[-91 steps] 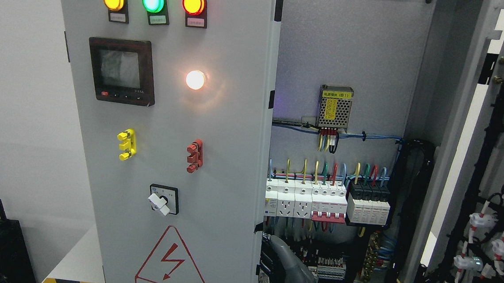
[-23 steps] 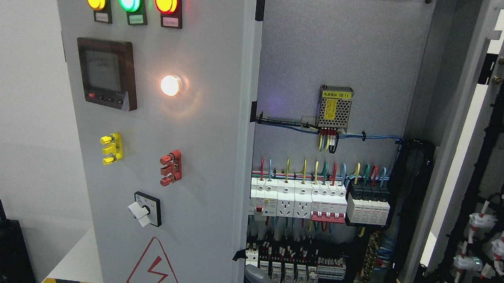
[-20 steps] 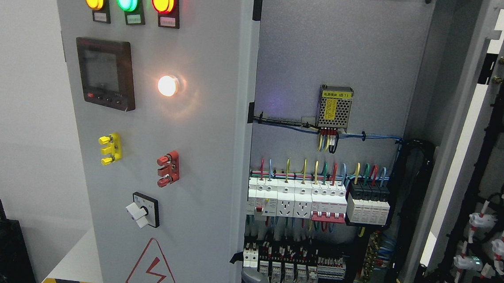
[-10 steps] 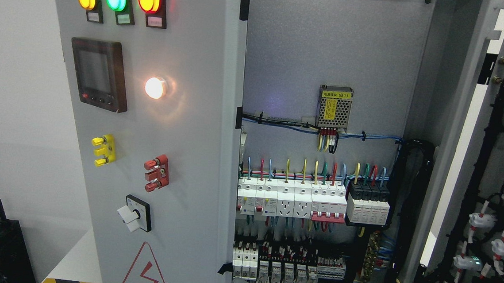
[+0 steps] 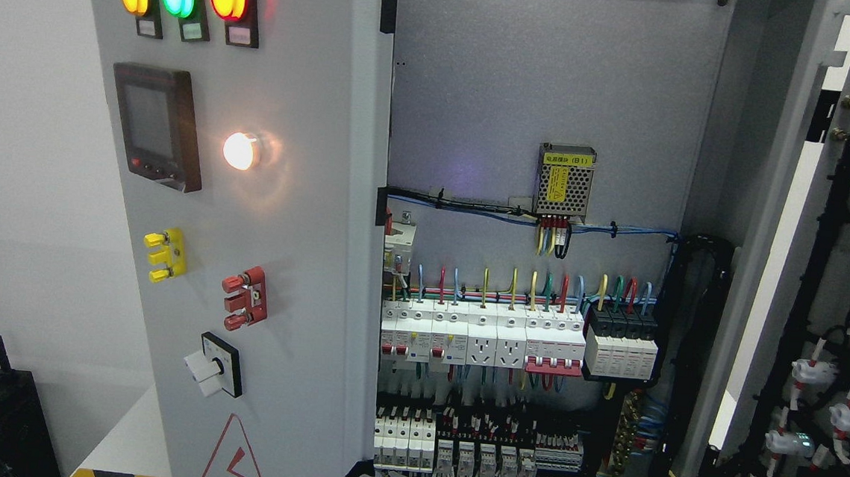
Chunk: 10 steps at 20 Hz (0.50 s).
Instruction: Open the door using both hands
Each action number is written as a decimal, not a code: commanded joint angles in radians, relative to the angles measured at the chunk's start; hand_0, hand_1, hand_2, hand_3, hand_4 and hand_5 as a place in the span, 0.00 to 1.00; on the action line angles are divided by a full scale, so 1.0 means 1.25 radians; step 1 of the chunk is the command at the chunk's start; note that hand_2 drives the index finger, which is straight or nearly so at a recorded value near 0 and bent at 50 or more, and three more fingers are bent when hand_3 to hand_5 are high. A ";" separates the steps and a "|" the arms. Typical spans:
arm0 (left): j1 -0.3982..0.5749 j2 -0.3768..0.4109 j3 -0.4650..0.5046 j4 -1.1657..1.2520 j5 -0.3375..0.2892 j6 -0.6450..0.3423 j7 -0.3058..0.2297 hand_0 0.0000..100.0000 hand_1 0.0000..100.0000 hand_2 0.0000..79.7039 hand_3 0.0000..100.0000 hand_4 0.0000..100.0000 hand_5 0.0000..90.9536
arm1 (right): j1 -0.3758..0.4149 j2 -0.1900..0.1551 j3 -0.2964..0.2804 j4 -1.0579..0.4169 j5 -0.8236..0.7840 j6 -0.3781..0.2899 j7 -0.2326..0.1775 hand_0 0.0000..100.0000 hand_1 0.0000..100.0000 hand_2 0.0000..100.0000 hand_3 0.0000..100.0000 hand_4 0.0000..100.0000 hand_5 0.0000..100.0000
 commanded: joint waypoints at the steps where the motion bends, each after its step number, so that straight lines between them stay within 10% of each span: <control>1: 0.000 0.000 0.000 0.000 0.017 0.000 0.000 0.00 0.00 0.00 0.00 0.00 0.00 | 0.001 0.023 0.039 -0.015 -0.007 0.000 0.003 0.38 0.00 0.00 0.00 0.00 0.00; 10: 0.000 0.000 0.000 0.000 0.017 0.000 0.000 0.00 0.00 0.00 0.00 0.00 0.00 | -0.002 0.023 0.051 -0.026 -0.007 0.000 0.006 0.38 0.00 0.00 0.00 0.00 0.00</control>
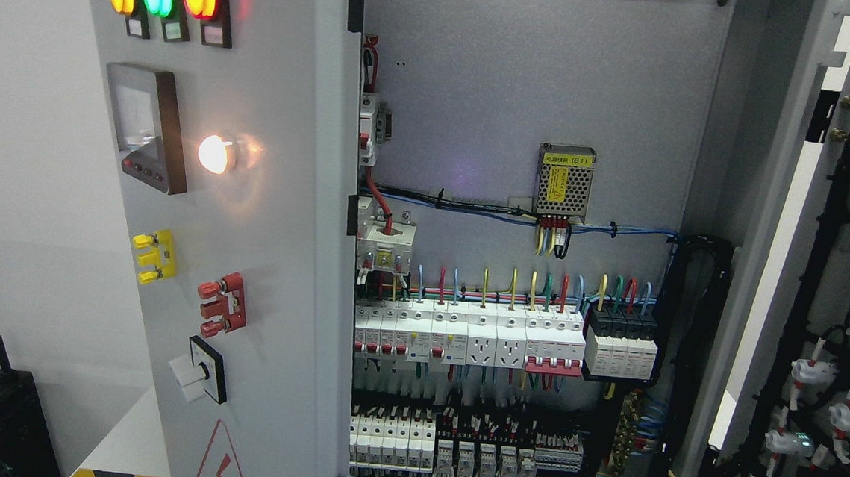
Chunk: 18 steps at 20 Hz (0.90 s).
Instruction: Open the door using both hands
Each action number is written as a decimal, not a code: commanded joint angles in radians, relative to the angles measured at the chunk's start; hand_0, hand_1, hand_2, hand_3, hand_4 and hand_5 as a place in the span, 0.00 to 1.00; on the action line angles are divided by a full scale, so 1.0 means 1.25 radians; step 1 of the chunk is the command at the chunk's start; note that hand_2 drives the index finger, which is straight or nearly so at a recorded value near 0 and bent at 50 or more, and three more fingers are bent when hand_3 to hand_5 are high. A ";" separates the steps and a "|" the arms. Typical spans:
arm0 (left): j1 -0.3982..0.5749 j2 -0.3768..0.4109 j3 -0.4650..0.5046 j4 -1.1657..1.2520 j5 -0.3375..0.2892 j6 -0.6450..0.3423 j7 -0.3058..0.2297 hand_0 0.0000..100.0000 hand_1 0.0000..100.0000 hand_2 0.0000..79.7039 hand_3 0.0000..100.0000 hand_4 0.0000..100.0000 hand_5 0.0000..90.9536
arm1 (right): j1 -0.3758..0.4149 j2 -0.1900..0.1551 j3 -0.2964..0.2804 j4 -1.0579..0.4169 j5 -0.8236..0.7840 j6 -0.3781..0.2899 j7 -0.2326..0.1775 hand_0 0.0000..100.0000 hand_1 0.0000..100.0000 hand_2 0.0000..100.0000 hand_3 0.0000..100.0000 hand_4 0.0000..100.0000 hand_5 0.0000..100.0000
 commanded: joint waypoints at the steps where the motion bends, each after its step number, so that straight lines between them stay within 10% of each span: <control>1: 0.000 0.000 0.000 0.000 0.017 0.000 0.000 0.00 0.00 0.00 0.00 0.00 0.00 | -0.001 0.025 0.028 -0.017 -0.001 0.000 0.003 0.38 0.00 0.00 0.00 0.00 0.00; 18: 0.000 0.000 0.000 0.000 0.017 0.000 0.000 0.00 0.00 0.00 0.00 0.00 0.00 | -0.001 0.030 0.082 -0.037 0.000 0.003 -0.001 0.38 0.00 0.00 0.00 0.00 0.00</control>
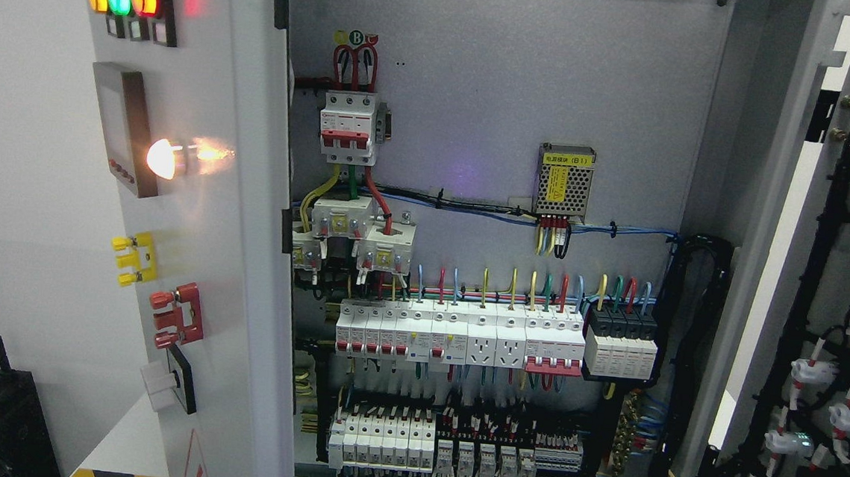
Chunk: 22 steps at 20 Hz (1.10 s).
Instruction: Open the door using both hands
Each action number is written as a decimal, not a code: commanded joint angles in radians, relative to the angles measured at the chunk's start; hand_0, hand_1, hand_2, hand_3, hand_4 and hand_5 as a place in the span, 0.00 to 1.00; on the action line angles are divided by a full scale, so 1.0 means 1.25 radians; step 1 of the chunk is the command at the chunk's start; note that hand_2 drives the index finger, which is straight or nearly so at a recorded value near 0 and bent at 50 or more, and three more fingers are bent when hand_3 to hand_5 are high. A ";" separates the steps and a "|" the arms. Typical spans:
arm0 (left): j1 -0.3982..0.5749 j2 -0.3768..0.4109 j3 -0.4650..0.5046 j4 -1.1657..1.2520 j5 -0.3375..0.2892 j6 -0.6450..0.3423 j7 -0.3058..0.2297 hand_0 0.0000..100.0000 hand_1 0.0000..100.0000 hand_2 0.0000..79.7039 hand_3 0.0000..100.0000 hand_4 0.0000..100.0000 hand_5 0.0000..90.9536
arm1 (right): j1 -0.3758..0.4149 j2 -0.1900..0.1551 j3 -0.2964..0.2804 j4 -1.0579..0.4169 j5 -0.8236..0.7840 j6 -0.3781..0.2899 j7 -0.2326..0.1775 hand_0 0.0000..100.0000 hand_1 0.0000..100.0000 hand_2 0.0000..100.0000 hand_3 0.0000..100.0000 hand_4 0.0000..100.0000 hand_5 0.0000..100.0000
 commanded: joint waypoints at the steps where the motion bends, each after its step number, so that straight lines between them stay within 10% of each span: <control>1: 0.000 0.000 0.000 0.000 0.017 0.000 0.000 0.00 0.00 0.00 0.00 0.00 0.00 | 0.000 0.018 0.037 -0.010 0.001 0.002 -0.006 0.38 0.00 0.00 0.00 0.00 0.00; 22: 0.000 0.000 0.000 0.000 0.017 0.000 0.000 0.00 0.00 0.00 0.00 0.00 0.00 | -0.007 0.019 0.095 -0.011 0.008 0.003 -0.061 0.38 0.00 0.00 0.00 0.00 0.00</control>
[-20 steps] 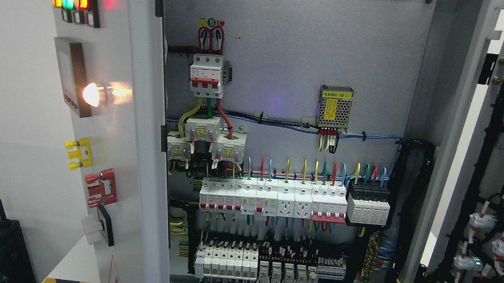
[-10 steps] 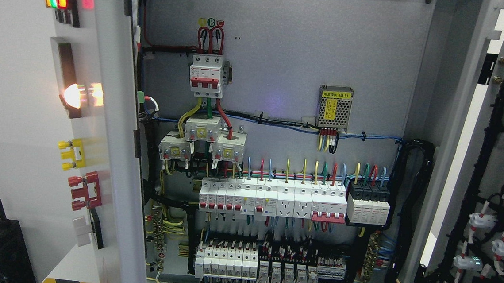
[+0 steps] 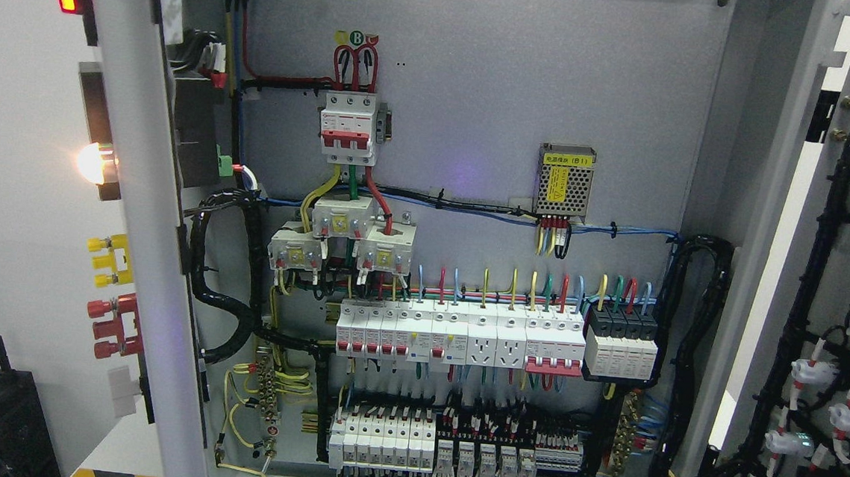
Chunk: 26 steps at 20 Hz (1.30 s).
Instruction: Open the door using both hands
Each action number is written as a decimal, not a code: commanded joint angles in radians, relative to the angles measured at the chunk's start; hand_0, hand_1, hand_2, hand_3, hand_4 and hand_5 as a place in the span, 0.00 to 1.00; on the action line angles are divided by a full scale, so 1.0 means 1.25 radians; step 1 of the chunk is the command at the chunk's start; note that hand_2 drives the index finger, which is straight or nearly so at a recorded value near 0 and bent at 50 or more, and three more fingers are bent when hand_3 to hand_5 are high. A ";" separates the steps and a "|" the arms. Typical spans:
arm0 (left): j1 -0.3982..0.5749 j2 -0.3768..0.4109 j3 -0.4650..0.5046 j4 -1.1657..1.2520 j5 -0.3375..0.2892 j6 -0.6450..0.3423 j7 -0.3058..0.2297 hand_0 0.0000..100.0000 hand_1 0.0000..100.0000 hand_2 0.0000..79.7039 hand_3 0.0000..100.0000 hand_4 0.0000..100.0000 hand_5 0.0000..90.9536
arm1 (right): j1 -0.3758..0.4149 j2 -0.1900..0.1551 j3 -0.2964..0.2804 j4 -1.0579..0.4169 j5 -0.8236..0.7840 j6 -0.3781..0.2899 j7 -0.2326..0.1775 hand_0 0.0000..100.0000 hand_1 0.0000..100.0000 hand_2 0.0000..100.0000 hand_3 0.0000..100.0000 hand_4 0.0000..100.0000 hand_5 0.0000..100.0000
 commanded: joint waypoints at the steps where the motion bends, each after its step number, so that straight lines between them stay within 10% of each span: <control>1: 0.000 0.000 0.000 0.000 0.017 0.000 0.000 0.00 0.00 0.00 0.00 0.00 0.00 | -0.004 0.004 0.029 -0.002 0.003 0.006 -0.018 0.38 0.00 0.00 0.00 0.00 0.00; 26: 0.000 0.000 -0.001 0.001 0.017 0.000 0.000 0.00 0.00 0.00 0.00 0.00 0.00 | -0.060 0.014 0.099 0.009 0.016 0.008 -0.018 0.38 0.00 0.00 0.00 0.00 0.00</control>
